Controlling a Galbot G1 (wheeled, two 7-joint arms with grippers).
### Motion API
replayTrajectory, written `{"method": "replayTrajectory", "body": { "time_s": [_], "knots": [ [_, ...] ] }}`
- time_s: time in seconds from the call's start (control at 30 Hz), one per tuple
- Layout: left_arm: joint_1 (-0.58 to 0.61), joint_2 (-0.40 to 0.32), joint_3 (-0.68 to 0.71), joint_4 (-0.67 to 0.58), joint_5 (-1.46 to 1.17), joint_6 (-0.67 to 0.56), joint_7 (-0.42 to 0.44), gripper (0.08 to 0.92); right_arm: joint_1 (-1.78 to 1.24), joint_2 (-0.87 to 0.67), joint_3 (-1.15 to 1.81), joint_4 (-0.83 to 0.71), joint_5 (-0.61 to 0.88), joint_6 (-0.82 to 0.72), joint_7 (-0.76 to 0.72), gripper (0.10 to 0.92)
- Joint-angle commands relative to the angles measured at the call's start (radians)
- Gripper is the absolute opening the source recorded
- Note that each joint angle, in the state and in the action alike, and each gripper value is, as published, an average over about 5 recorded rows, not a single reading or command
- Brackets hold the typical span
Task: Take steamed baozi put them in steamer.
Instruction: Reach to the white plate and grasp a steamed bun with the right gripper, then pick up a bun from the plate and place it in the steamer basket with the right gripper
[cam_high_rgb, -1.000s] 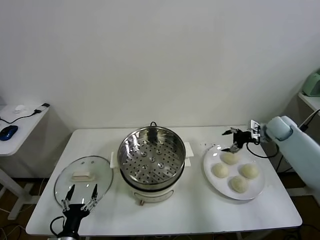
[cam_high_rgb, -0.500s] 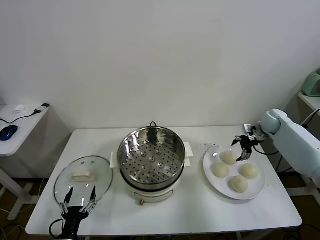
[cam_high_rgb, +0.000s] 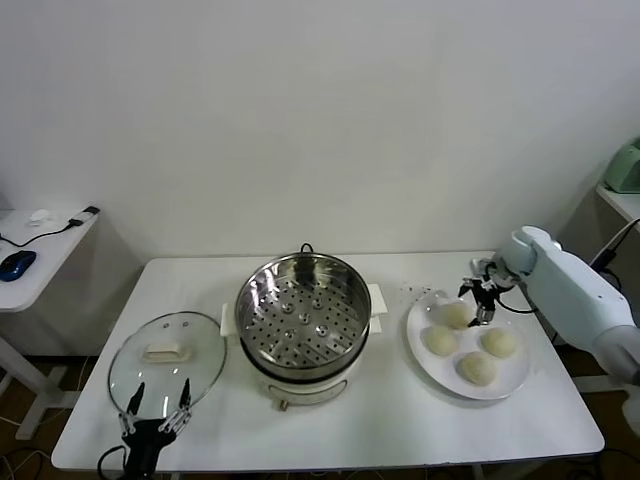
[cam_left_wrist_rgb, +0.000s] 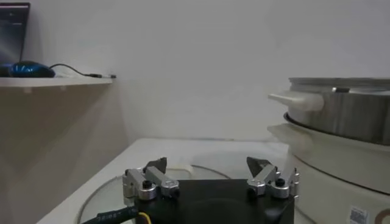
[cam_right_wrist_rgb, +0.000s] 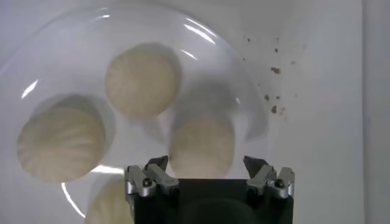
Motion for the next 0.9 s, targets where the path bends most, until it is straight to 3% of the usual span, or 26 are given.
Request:
{"method": "replayTrajectory", "body": {
  "time_s": [0.03,0.13,0.47,0.73,0.9],
  "knots": [
    [-0.011,-0.001,0.002,0.031,-0.008,0.008,-0.001,0.823,-0.001,0.027,0.002,-0.036,-0.028,0.012,0.018,0.823],
    [-0.014,0.0,0.001,0.038,-0.016,0.01,-0.002,0.823,-0.002,0.027,-0.001,-0.038,-0.028,0.012,0.02,0.81],
    [-0.018,0.004,-0.007,0.027,-0.014,0.026,0.0,0.823,-0.002,0.01,-0.007,0.017,-0.018,0.02,0.033,0.627],
    [-0.004,0.003,-0.006,-0.005,-0.011,0.023,0.0,0.823,0.148,-0.127,-0.167,0.352,0.147,0.012,0.013,0.594],
    [0.0,0.006,-0.005,-0.017,-0.01,0.021,-0.002,0.823,0.344,-0.108,-0.244,0.565,0.195,0.11,0.018,0.594]
  ]
}}
